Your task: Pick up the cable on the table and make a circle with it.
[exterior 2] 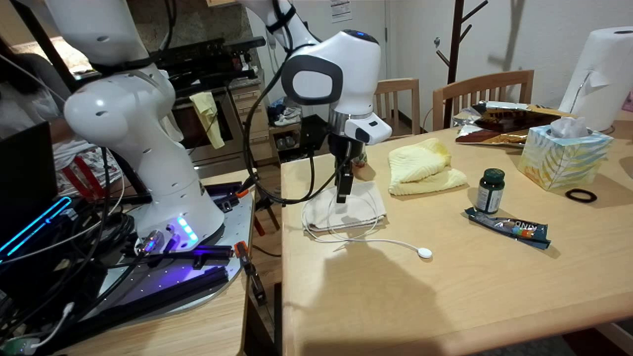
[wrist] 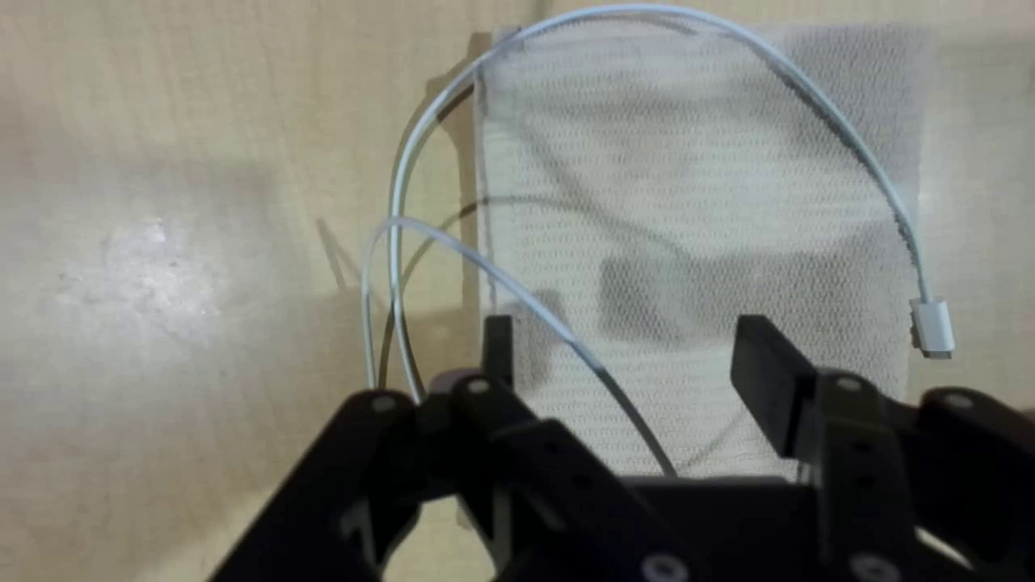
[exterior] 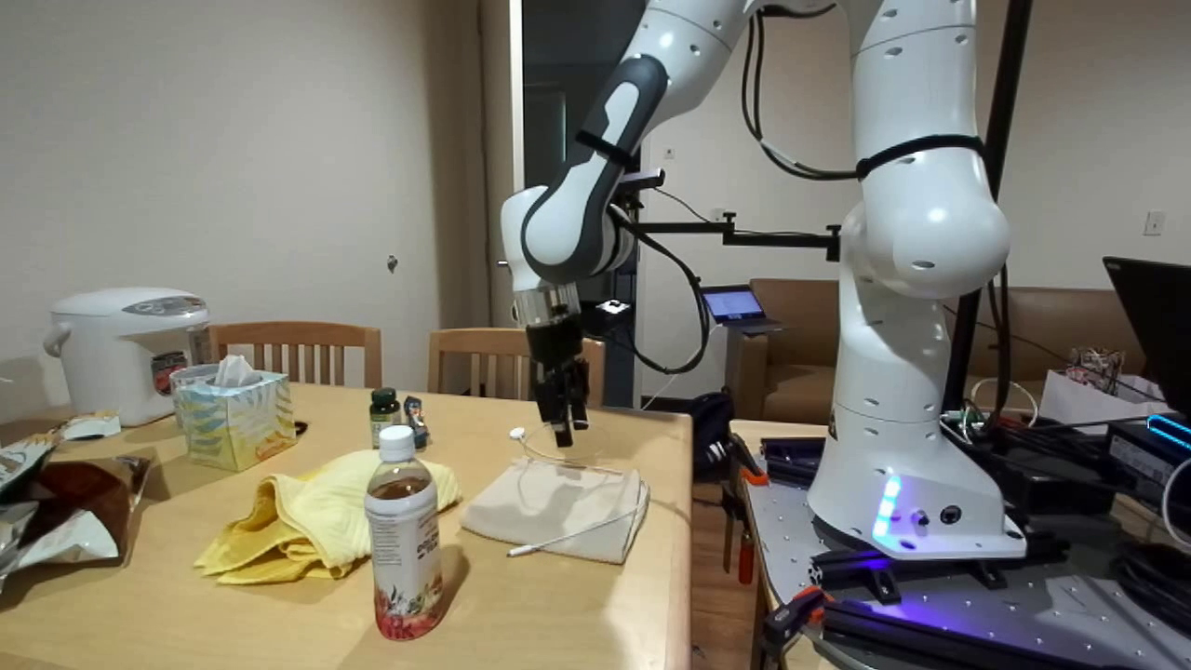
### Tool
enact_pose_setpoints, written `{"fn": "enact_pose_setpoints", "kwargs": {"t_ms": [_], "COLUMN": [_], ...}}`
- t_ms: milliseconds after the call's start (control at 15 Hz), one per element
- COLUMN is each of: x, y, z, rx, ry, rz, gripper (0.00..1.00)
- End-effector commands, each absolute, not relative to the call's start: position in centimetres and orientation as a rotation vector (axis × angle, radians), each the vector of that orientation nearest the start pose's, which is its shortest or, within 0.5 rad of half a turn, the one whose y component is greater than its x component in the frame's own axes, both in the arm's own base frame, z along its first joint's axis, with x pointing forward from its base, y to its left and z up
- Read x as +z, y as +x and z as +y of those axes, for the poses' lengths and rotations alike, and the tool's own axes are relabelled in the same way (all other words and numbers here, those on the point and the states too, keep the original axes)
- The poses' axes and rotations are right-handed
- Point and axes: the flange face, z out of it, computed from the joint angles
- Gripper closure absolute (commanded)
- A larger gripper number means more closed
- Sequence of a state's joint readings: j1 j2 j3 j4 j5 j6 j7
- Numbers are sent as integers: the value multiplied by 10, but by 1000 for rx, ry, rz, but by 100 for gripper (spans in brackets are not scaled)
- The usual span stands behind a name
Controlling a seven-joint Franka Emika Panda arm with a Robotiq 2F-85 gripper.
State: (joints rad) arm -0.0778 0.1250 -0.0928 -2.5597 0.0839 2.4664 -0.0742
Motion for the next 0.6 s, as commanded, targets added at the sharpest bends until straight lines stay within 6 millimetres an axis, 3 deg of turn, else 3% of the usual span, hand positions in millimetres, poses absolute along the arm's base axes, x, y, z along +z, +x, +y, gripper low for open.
{"fn": "enact_pose_setpoints", "kwargs": {"t_ms": [0, 400, 533], "x": [211, 212, 213], "y": [413, 414, 415], "z": [-75, -72, -70], "rx": [265, 242, 241], "ry": [-3044, -3056, -3058], "rz": [253, 235, 232], "gripper": [59, 98, 100]}}
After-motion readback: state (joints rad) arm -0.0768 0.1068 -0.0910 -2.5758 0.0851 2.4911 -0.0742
